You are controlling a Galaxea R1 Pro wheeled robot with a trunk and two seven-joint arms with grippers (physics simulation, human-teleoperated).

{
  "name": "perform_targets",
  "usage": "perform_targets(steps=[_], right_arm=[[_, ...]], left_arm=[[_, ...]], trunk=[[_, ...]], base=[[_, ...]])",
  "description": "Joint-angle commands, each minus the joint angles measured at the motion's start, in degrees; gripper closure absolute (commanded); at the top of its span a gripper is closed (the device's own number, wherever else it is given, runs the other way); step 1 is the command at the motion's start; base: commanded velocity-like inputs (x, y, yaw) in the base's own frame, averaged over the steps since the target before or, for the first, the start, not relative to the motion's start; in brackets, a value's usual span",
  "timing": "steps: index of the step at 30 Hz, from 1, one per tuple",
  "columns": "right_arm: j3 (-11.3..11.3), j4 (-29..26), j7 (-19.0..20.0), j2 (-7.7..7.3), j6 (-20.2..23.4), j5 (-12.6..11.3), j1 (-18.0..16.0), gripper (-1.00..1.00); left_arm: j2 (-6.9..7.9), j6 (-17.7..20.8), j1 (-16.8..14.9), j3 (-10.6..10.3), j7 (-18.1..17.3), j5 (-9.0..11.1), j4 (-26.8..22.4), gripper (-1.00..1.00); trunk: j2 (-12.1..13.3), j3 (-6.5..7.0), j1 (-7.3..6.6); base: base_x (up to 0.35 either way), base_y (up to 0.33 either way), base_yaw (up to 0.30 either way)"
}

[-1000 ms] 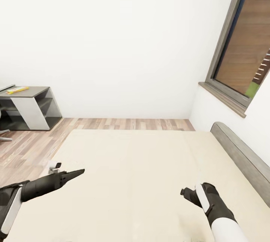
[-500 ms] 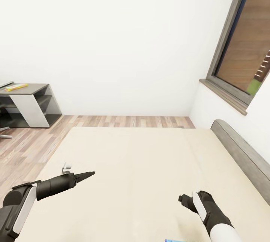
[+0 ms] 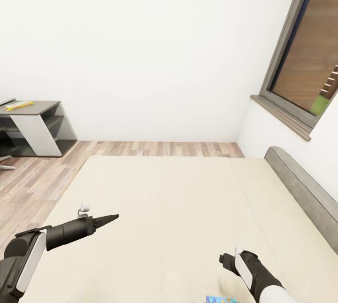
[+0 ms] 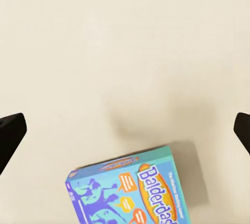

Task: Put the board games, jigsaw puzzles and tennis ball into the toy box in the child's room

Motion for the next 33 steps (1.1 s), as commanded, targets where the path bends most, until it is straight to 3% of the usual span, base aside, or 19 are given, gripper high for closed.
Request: perform_targets(steps=[1, 17, 22, 25, 29, 33], right_arm=[[-0.02, -0.02, -0.38, 0.04, -0.09, -0.61, -0.03, -1.0], [1.33, 0.51, 0.79, -0.09, -2.77, -0.57, 1.78, -1.0], [3.01, 1.17, 4.41, -0.12, -2.75, -0.53, 2.68, -1.0], [4.05, 2.49, 6.31, -1.12, -2.77, -0.55, 2.76, -1.0], [5.15, 3.21, 9.41, -3.22, -2.73, -0.62, 2.81, -1.0], [5.39, 3.34, 11.15, -4.21, -2.74, -0.61, 2.81, -1.0]], left_arm=[[0.02, 0.36, -0.04, 0.0, -0.01, 0.21, 0.01, -1.0], [0.05, 0.36, -0.04, -0.09, 3.48, 0.12, 0.04, -1.0], [0.02, 0.36, -0.04, -0.13, 3.5, 0.14, 0.04, -1.0], [-0.03, 0.36, -0.04, -0.35, 3.6, 0.15, 0.04, -1.0], [-0.07, 0.47, -0.04, -2.86, 3.59, 0.15, 0.04, -1.0], [-0.07, 0.72, -0.04, -3.77, 3.51, 0.35, 0.09, -1.0]], trunk=[[-0.07, -0.17, 0.01], [-0.07, -1.69, 0.01], [-0.07, -2.16, 0.01], [-0.07, -2.44, 0.01], [-0.07, -2.82, 0.01], [-0.07, -3.2, 0.01]], base=[[0.0, 0.0, 0.0], [0.0, 0.0, 0.0], [0.0, 0.0, 0.0], [0.0, 0.0, 0.0], [0.0, 0.0, 0.0], [0.0, 0.0, 0.0]])
